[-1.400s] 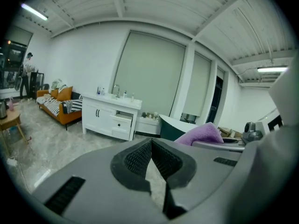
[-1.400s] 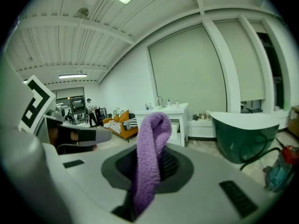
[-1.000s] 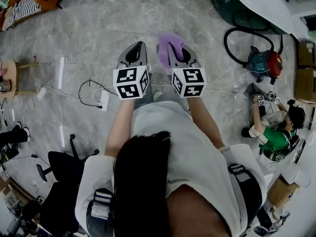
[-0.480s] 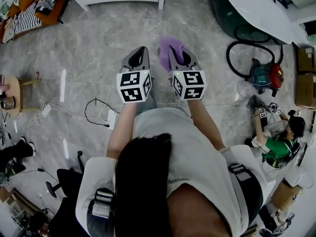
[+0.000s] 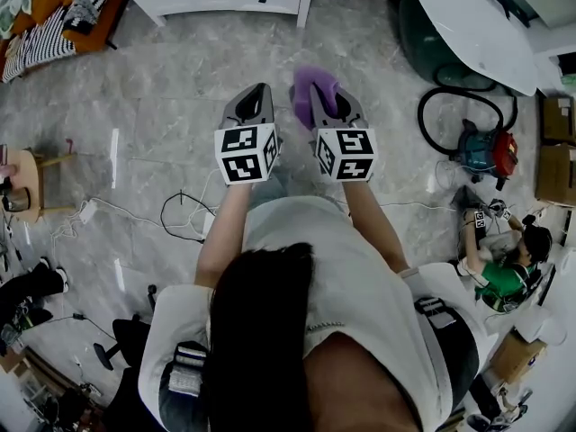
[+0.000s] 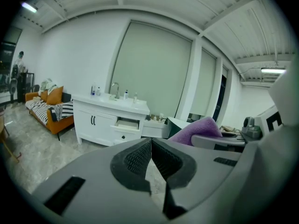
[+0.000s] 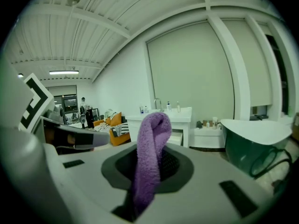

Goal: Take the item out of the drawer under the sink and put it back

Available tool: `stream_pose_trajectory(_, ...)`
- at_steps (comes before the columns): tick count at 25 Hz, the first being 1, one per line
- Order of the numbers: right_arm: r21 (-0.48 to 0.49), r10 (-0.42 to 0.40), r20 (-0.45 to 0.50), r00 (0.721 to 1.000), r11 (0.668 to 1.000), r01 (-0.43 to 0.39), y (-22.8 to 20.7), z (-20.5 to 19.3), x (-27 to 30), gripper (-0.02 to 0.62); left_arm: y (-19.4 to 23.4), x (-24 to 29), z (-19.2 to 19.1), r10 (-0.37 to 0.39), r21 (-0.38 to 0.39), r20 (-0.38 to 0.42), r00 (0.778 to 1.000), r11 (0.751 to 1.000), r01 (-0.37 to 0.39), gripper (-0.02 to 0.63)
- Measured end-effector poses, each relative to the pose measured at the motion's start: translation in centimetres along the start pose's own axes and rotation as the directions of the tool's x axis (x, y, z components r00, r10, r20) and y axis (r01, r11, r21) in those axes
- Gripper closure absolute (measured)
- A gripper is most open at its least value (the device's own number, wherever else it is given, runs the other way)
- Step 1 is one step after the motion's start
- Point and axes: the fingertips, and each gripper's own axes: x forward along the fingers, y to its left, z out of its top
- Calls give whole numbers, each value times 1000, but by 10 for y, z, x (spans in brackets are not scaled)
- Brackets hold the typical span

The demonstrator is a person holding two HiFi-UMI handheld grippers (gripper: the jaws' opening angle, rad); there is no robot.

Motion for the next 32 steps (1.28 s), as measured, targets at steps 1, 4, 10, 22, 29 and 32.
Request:
stream_pose_trajectory(1, 0, -4, -2, 1000, 1000, 4, 0, 2, 7, 537, 6, 4, 3, -3, 1, -2, 1000, 1000, 3, 601)
stream_pose_trajectory(4, -2, -19, -8, 1000, 1000, 19, 1, 7, 30, 537, 18, 21, 9, -45, -7, -22, 999, 999, 45, 601)
stream_pose_trajectory(10, 8, -37, -19, 999, 999, 37, 10, 16, 71, 537, 44, 47, 12, -97, -21, -72, 993, 995, 96, 601)
stream_pose_trajectory(22, 17, -30, 13, 999, 999, 30, 1, 43, 109, 537, 67, 80, 43, -114, -33, -38, 993, 993, 113, 601)
stream_pose_trajectory(29, 11, -4, 26, 1000, 1000, 3, -18, 54, 140, 537, 75, 112, 51, -83, -40, -41, 996, 996, 81, 601)
stream_pose_trajectory(32, 15, 21, 21, 1000, 1000, -21, -29, 59, 165, 537, 74, 136, 57, -116, -30, -44, 992, 993, 114, 601)
